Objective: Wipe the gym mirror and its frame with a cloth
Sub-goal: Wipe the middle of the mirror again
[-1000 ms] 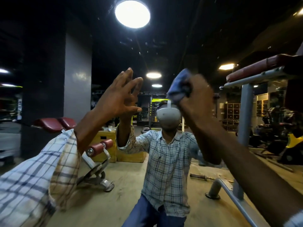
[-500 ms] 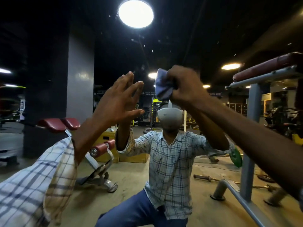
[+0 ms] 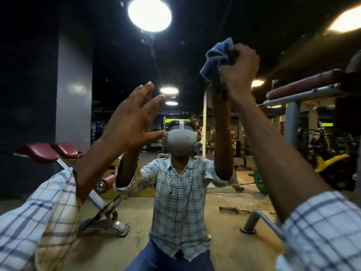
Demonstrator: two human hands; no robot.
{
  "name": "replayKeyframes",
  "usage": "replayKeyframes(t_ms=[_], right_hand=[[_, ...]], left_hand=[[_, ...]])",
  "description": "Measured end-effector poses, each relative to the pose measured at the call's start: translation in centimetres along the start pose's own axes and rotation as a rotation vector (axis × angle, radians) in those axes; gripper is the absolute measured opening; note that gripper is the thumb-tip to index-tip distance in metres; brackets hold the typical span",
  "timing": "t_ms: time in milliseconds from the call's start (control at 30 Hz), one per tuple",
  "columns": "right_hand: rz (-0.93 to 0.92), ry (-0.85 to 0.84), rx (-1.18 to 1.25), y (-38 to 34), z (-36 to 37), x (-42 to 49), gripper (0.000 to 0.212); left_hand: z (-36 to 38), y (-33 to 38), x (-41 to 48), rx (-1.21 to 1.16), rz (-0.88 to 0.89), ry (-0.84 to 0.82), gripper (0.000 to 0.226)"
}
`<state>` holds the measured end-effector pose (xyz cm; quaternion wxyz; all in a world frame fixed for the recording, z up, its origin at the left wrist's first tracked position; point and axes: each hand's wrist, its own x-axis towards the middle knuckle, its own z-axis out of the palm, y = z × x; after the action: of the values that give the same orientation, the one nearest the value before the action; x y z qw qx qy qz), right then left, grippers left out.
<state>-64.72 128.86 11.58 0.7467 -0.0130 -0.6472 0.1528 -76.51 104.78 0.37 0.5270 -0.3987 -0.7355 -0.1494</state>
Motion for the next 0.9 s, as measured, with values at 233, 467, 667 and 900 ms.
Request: replayKeyframes(t_ms=[233, 467, 667, 900], right_hand=[[-0.323, -0.248, -0.059, -2.6, 1.0, -3.0, 0.034], [-0.411, -0.453, 0.046, -2.7, 1.9, -9.9, 0.027], [0.007, -0.006, -0.086, 1.3, -0.8, -8.9, 0.035], [-0.339, -0.545, -0.105, 1.5, -2.0, -17.1, 0.043]], left_hand=[[-0.4, -4.3, -1.9, -0.013, 0.002, 0.022, 0.105], [-0.3, -6.1, -2.6, -0.044, -0.015, 0.041, 0.108], [-0.4, -6.1, -2.6, -0.047, -0.009, 0.046, 0.110], [-0.5, -6.0, -2.8, -0.061, 0.000, 0.065, 0.108]])
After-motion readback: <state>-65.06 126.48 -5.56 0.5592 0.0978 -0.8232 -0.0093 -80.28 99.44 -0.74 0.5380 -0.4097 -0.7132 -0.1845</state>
